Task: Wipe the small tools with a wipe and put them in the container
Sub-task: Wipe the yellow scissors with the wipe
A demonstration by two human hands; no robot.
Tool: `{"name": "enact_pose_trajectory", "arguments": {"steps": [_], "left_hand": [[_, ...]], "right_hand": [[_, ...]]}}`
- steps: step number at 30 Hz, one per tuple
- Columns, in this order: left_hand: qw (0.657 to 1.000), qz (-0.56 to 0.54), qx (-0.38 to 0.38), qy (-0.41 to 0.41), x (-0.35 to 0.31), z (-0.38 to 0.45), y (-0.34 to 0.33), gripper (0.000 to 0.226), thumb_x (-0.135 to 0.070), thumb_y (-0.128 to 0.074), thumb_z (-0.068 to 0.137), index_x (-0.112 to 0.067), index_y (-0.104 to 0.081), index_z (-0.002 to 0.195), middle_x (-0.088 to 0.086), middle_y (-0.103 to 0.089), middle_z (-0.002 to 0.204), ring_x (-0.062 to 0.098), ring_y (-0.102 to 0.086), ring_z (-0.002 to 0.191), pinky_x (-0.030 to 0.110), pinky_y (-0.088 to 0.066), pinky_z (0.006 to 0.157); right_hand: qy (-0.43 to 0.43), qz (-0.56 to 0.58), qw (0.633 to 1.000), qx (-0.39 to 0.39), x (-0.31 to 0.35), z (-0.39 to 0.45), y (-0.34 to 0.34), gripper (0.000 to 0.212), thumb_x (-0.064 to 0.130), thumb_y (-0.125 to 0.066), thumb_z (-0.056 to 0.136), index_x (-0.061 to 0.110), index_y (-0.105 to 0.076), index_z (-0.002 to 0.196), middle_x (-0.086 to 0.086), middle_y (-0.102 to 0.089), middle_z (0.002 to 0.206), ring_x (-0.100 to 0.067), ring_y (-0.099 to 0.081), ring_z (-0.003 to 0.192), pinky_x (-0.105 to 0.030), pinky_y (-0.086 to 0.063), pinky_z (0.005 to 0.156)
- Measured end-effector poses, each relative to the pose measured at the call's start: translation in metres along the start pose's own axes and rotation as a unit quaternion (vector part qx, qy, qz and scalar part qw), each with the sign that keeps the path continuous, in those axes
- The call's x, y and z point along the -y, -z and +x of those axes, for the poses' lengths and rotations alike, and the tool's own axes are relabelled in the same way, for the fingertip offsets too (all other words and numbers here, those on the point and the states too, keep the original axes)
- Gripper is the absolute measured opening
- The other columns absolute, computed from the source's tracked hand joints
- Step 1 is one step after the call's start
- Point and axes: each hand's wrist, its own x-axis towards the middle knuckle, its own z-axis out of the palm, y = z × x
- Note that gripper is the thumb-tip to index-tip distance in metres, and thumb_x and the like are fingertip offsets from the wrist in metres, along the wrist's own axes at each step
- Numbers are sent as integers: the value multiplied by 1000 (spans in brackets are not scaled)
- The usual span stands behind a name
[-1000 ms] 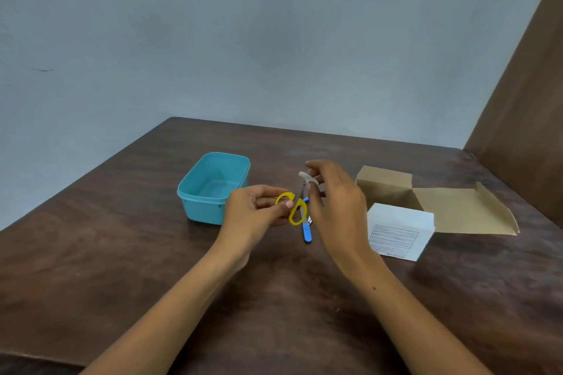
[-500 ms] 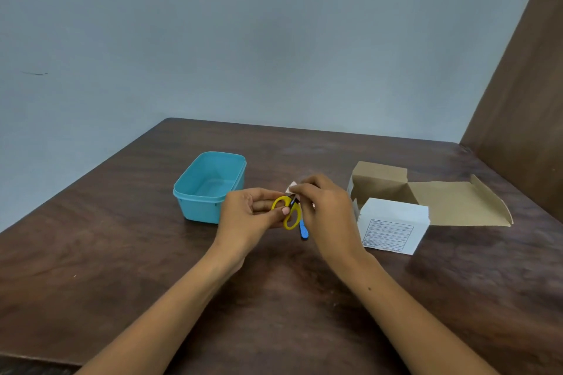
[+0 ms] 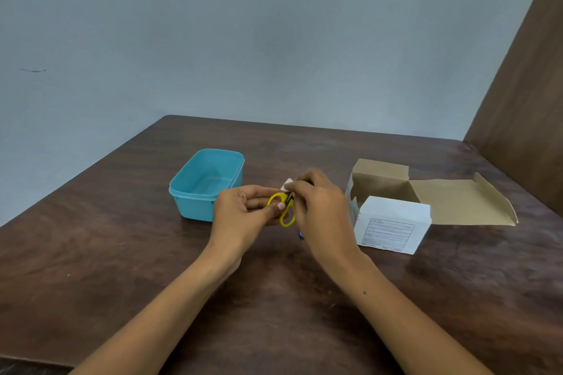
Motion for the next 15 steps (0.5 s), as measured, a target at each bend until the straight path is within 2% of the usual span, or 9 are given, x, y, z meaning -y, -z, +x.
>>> {"name": "enact_pose_trajectory", "arguments": {"steps": [2, 5, 7, 12, 15], "left_hand": [[1000, -14, -4, 1, -1, 0, 1, 19, 4, -71, 76, -2, -70, 94, 13, -75, 79, 19, -73, 70, 23, -58, 60], [1000, -9, 5, 2, -1, 1, 2, 20, 3, -72, 76, -1, -71, 95, 13, -75, 79, 20, -73, 71, 23, -57, 59], [1000, -8, 6, 5, -1, 2, 3, 20, 1, -72, 76, 0, -71, 97, 12, -75, 79, 19, -73, 71, 22, -56, 58], [1000, -12, 0, -13, -4, 2, 5, 20, 0, -72, 77, -3, -71, 97, 9, -76, 79, 18, -73, 72, 19, -55, 58], [1000, -17, 3, -23, -5, 2, 6, 20, 0, -72, 77, -4, -71, 96, 9, -76, 79, 17, -74, 72, 18, -54, 58]], "right_hand": [[6, 14, 1000, -3, 2, -3, 2, 17, -1, -65, 79, 5, -71, 93, -8, -63, 89, -19, -60, 75, -25, -50, 62], [-9, 46, 996, -80, 0, 1, 8, 18, -1, -62, 82, 8, -70, 96, -5, -63, 92, -14, -61, 76, -25, -52, 64], [-10, 39, 994, -103, -3, 3, 11, 16, 0, -62, 82, 8, -69, 94, -6, -64, 92, -14, -61, 75, -26, -54, 64], [-7, 32, 999, -5, -3, -2, 5, 15, 3, -67, 79, 11, -71, 91, -4, -62, 87, -15, -59, 71, -35, -54, 60], [-2, 31, 999, -13, -3, -1, 3, 16, 3, -68, 80, 10, -72, 94, -5, -63, 88, -15, -60, 73, -35, -55, 61]]}}
